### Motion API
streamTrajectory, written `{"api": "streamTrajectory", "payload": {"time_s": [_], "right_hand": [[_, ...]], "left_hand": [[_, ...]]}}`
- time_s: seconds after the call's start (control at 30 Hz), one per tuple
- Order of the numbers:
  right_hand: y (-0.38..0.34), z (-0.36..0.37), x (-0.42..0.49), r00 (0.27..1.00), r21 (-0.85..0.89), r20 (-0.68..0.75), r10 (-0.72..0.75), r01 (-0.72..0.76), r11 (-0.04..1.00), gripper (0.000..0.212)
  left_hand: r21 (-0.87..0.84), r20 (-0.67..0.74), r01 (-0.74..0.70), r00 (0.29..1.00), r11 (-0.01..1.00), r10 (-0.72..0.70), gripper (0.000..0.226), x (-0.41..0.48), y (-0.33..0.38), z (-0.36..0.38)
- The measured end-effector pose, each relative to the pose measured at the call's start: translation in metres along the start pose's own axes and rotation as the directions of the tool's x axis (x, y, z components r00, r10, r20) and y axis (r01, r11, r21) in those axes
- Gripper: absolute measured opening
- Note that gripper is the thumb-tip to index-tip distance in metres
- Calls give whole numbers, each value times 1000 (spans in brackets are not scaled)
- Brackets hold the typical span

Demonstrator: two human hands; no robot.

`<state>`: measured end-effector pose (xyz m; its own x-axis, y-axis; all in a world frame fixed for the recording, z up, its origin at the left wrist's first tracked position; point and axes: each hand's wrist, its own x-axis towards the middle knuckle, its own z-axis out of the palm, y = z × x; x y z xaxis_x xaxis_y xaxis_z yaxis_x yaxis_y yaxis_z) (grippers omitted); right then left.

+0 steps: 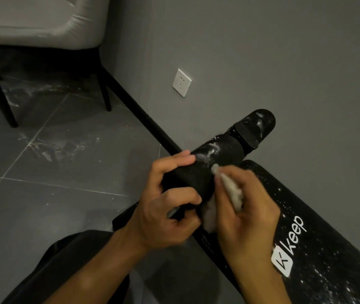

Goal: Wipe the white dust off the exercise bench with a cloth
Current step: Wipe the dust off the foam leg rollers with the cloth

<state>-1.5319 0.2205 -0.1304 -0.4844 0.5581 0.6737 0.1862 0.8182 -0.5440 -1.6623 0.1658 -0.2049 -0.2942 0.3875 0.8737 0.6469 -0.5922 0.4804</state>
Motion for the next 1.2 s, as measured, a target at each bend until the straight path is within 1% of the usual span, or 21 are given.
{"api": "streamTrajectory", "payload": {"time_s": [0.1, 0.17, 0.2, 0.27, 0.33, 0.4, 0.5, 0.53, 0.57, 0.63, 0.7, 0.73, 0.77, 0.87, 0.93, 0.97, 1.0, 1.07, 1.1, 1.13, 1.2], "right_hand": [[-2, 0, -11, 994, 26, 63, -92, 91, 996, 11], [2, -1, -5, 993, -8, 48, -111, 112, 994, 9], [6, -1, 0, 996, -28, 25, -85, 86, 996, 9], [11, -2, 10, 1000, -39, -27, 12, -13, 999, 10], [12, -2, 10, 998, -52, -56, 37, -40, 998, 10], [5, 2, -1, 999, -57, -44, -20, 18, 998, 11], [-1, 7, -20, 993, 6, -6, -119, 119, 993, 11], [1, 8, -21, 991, 21, -2, -132, 132, 991, 11], [6, 7, -19, 993, 20, -11, -121, 122, 992, 10], [15, 6, -11, 997, 3, -67, -28, 28, 1000, 10], [18, 4, -9, 992, 4, -109, 63, -63, 998, 12], [16, 5, -10, 991, 5, -115, 74, -74, 997, 13], [13, 6, -13, 992, 1, -110, 58, -58, 998, 13], [6, 10, -25, 995, 3, -56, -80, 80, 997, 14], [9, 8, -18, 994, 0, -39, -107, 107, 994, 14], [13, 7, -9, 996, -8, -57, -66, 65, 998, 15], [16, 5, 3, 995, -8, -94, 17, -18, 1000, 14], [25, 1, 24, 962, 24, -158, 224, -223, 974, 7], [29, -1, 31, 940, 43, -171, 294, -291, 956, 4], [31, -1, 34, 931, 60, -174, 321, -315, 947, 3], [26, 2, 28, 943, 78, -162, 289, -280, 957, 4]], "left_hand": [[3, -5, -8, 1000, 1000, 8, 54, 0, -2, 0], [5, -12, -12, 1000, 1000, 12, 51, 0, -1, 2], [9, -14, -13, 1000, 1000, 13, 47, 0, -1, 2], [20, -16, -3, 1000, 1000, 4, 45, 1, 0, 2], [19, -14, -2, 1000, 1000, 2, 46, 1, 0, 1], [7, -10, -7, 1000, 1000, 7, 47, 1, 0, 1], [-1, -23, -8, 1000, 1000, 8, 56, 0, -2, 1], [-3, -28, -6, 1000, 1000, 6, 55, 0, -1, 2], [-4, -30, -6, 1000, 1000, 6, 52, 0, -1, 2], [3, -32, -7, 999, 1000, 7, 43, 1, -1, 2], [7, -33, 1, 999, 1000, -1, 41, 1, -1, 2], [2, -32, 3, 999, 1000, -3, 41, 1, -1, 1], [-8, -32, 3, 999, 1000, -3, 41, 1, 0, 1], [-20, -43, 3, 999, 1000, -4, 48, 1, 0, 2], [-21, -53, 10, 999, 1000, -11, 46, 1, 1, 4], [-17, -58, 15, 998, 1000, -16, 43, 1, 1, 5], [-10, -64, 22, 998, 1000, -22, 41, 1, 2, 6], [2, -73, 33, 997, 999, -33, 39, 1, 2, 7], [8, -74, 35, 997, 999, -34, 39, 0, 3, 7], [13, -72, 33, 997, 999, -32, 39, 0, 4, 7], [20, -64, 28, 998, 999, -27, 40, 0, 5, 7]]}}
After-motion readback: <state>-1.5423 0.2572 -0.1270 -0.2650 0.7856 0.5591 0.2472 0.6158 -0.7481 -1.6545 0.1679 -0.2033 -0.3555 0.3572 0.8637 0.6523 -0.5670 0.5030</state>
